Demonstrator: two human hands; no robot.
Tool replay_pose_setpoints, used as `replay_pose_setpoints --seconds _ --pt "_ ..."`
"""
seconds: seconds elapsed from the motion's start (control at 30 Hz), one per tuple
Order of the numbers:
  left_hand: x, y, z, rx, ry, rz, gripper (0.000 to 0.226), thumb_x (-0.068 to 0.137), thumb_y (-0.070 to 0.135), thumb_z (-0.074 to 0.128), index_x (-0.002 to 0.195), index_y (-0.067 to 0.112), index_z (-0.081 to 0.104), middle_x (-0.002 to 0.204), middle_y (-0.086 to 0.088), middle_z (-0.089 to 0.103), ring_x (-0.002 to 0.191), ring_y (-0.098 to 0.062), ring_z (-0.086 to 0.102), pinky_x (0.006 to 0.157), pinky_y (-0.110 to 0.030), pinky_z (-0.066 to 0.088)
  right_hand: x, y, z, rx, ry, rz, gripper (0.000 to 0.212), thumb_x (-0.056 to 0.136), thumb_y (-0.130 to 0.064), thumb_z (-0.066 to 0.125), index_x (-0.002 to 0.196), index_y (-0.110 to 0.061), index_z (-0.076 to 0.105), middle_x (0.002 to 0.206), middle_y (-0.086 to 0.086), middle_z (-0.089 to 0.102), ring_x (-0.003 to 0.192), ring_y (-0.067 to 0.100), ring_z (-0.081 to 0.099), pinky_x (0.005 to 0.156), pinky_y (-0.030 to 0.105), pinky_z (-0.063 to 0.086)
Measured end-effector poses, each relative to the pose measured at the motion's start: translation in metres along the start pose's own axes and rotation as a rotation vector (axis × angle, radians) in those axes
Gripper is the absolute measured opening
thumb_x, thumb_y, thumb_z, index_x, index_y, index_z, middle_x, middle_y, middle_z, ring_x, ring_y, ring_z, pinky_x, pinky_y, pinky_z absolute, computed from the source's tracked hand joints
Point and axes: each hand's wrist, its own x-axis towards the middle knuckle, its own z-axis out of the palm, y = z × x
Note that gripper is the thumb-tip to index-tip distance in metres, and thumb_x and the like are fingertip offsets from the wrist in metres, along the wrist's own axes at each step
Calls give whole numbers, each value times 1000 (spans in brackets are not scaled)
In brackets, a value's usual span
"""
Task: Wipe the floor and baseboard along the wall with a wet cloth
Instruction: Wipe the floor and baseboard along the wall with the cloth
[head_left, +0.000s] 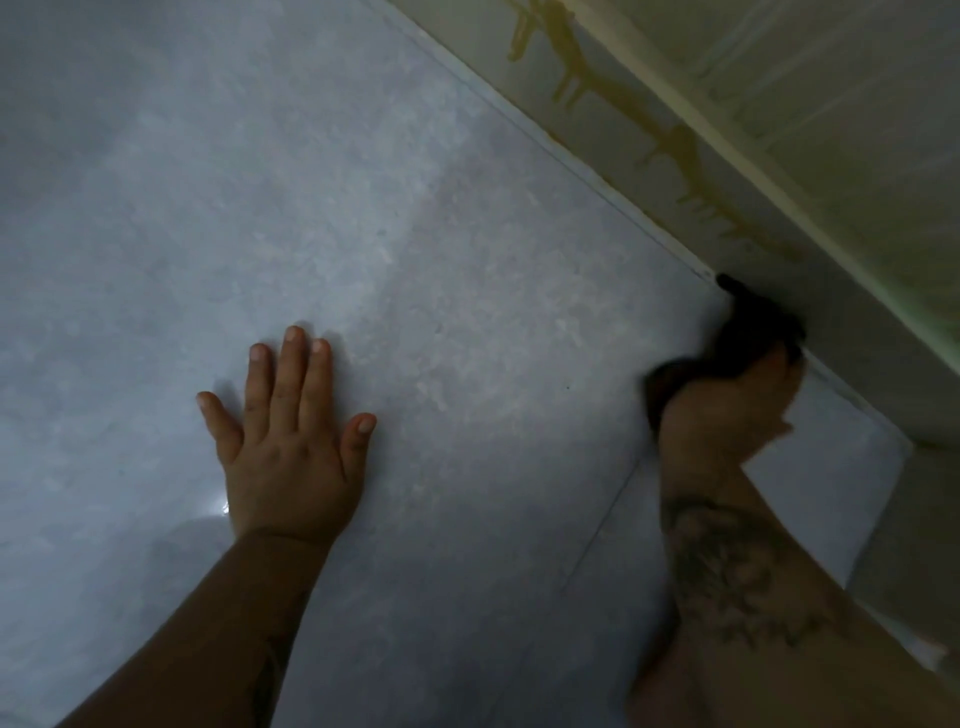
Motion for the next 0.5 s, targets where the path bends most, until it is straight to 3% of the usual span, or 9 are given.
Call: replay_pose_setpoints --seconds 0.07,0.13,0.27,0.37,0.43,0.5 --pt "0 0 0 -5 -19 -4 70 95 53 25 152 13 23 160 -8 19 148 -28 10 115 -57 -5 0 -36 15 51 102 -88 62 88 -21 44 147 -4 33 154 22 26 142 36 26 112 57 24" --pt "0 0 -1 -5 -31 -6 71 95 54 24 153 13 21 160 -7 17 149 -28 9 115 -59 -4 -17 -65 30 -53 130 -256 60 93 -35 43 145 -5 38 154 23 28 141 37 27 114 50 25" --pt "-1 0 -1 -6 -21 -12 71 95 54 22 152 12 22 160 -8 17 148 -28 10 115 -61 -1 -81 -58 41 -148 -114 -771 59 95 -40 47 147 -14 35 156 18 24 141 39 25 116 49 22" --pt "0 0 0 -11 -7 -7 71 95 54 21 152 11 23 160 -10 19 148 -28 11 115 -60 -2 -122 10 26 -211 -218 -1041 56 92 -32 49 145 -19 34 156 12 24 142 34 24 115 54 17" --pt "0 -1 1 -18 6 -5 71 95 54 22 151 11 24 159 -10 21 148 -28 12 115 -59 -2 -114 57 13 -298 -160 -961 57 86 -31 49 140 -18 37 151 12 28 138 32 29 111 59 16" --pt "-1 0 2 -22 21 1 70 95 53 24 151 11 24 159 -10 20 148 -28 12 115 -58 -3 -82 69 2 -305 -86 -685 57 86 -29 49 139 -13 39 149 18 34 135 33 32 109 66 16"
